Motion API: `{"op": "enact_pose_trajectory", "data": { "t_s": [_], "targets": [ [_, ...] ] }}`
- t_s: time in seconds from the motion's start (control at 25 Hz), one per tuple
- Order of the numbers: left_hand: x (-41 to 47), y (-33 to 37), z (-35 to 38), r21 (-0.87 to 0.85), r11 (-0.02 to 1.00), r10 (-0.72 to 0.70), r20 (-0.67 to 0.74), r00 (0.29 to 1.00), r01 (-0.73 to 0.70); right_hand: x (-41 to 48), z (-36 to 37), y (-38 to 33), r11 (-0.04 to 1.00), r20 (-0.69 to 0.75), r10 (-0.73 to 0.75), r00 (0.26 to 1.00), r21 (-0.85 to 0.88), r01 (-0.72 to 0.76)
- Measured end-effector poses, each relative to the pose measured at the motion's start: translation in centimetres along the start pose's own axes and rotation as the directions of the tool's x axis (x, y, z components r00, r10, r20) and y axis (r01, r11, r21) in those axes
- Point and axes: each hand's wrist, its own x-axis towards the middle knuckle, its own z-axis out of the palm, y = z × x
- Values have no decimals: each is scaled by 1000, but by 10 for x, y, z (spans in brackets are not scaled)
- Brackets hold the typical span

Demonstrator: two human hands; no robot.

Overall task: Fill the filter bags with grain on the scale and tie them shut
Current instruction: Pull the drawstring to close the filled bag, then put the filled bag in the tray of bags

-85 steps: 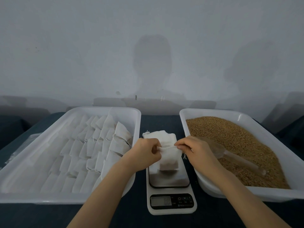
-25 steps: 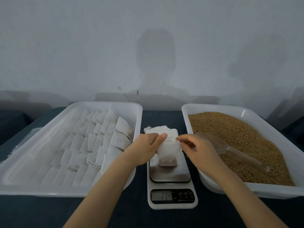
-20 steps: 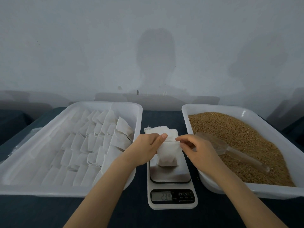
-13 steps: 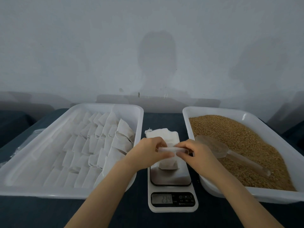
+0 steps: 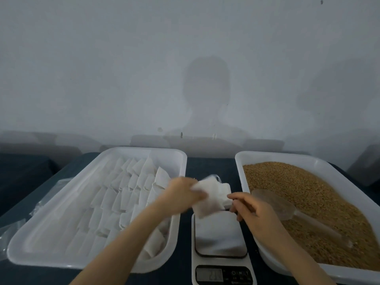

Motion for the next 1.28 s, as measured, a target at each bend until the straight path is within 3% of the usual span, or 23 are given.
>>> {"op": "enact_pose_trajectory", "data": {
  "t_s": [0.16,0.28,0.48,0.64,0.88,1.04,1.12,1.2,1.28],
  "targets": [
    [40,-17,-78,-167,977,-186,-364,913,133,1,1,3,999,7,37,999,-4,-37],
    [79,-45,-114,-189,958,-283,-470,836,217,3,2,8,999,4,54,999,5,-54],
    [124,-91,-104,-165,901,-433,-413,801,401,8,3,14,998,8,55,998,-11,-55],
    [137,-118,-81,52,848,-491,-296,819,527,9,1,11,998,70,64,996,-22,-63],
    [146,-119,-67,104,820,-547,-148,824,563,9,0,3,998,75,68,995,-14,-67],
    [139,-105,-72,356,765,-520,-150,841,537,6,1,3,997,51,46,998,-66,-42],
    [133,-95,-78,526,680,-456,-242,857,510,6,1,6,998,23,51,998,-43,-50],
    [127,-72,-77,700,557,-242,-377,894,446,7,2,7,998,0,51,999,-27,-51],
    [121,-37,-63,768,569,47,-388,921,295,6,2,6,999,-27,35,999,-30,-36]
  ]
}}
